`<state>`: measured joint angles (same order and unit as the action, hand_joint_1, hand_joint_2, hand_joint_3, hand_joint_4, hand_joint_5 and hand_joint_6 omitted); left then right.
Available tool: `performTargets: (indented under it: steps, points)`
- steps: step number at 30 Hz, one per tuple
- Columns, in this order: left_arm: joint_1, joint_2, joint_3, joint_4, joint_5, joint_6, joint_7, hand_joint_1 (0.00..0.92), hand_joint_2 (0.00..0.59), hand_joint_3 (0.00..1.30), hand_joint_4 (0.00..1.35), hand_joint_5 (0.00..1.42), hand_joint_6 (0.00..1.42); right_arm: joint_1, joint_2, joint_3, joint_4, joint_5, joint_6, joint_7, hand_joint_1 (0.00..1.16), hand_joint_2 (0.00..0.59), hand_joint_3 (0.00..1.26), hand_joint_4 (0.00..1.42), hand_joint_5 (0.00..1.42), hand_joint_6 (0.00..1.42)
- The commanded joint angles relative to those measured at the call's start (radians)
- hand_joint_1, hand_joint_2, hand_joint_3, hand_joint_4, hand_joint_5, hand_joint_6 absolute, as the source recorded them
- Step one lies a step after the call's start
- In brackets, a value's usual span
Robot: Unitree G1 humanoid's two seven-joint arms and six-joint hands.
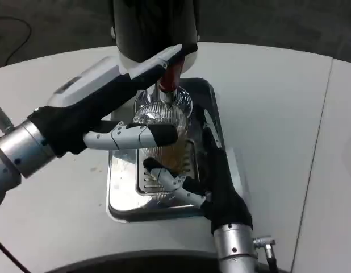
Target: Grasp the cup under the faucet to collect the drink, then remove the cup.
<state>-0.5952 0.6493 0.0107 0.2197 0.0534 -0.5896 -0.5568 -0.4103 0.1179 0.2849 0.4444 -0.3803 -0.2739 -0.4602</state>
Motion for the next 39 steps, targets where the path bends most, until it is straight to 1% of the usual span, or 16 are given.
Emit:
performTargets:
  steps: [1, 8, 15, 23, 33, 39]
  points:
    - [0.017, 0.018, -0.021, 0.003, 0.033, 0.006, -0.015, 0.0, 0.052, 0.04, 0.0, 0.1, 0.06, -0.026, 0.064, 0.005, 0.034, 0.005, -0.029, -0.026, 0.75, 0.166, 0.05, 0.05, 0.04, 0.12]
    - [0.013, 0.026, -0.026, 0.005, 0.042, -0.002, -0.019, 0.0, 0.052, 0.04, 0.0, 0.1, 0.06, -0.053, 0.072, 0.01, 0.083, 0.007, -0.041, -0.039, 0.75, 0.159, 0.04, 0.05, 0.04, 0.11]
    - [0.016, 0.047, -0.032, 0.01, 0.07, -0.036, -0.011, 0.0, 0.052, 0.04, 0.0, 0.1, 0.06, -0.081, 0.08, 0.011, 0.128, 0.013, -0.055, -0.05, 0.74, 0.165, 0.03, 0.04, 0.04, 0.1]
    - [0.02, 0.07, -0.038, 0.013, 0.086, -0.063, -0.001, 0.0, 0.056, 0.04, 0.0, 0.11, 0.06, -0.095, 0.085, 0.016, 0.148, 0.018, -0.059, -0.06, 0.74, 0.164, 0.03, 0.04, 0.04, 0.1]
    - [0.022, 0.08, -0.037, 0.018, 0.095, -0.078, 0.009, 0.0, 0.057, 0.05, 0.0, 0.11, 0.06, -0.11, 0.088, 0.029, 0.169, 0.015, -0.061, -0.074, 0.73, 0.163, 0.03, 0.04, 0.04, 0.1]
    - [0.024, 0.09, -0.036, 0.02, 0.104, -0.091, 0.019, 0.0, 0.057, 0.05, 0.0, 0.11, 0.06, -0.125, 0.09, 0.042, 0.187, 0.004, -0.054, -0.097, 0.73, 0.163, 0.03, 0.04, 0.04, 0.1]
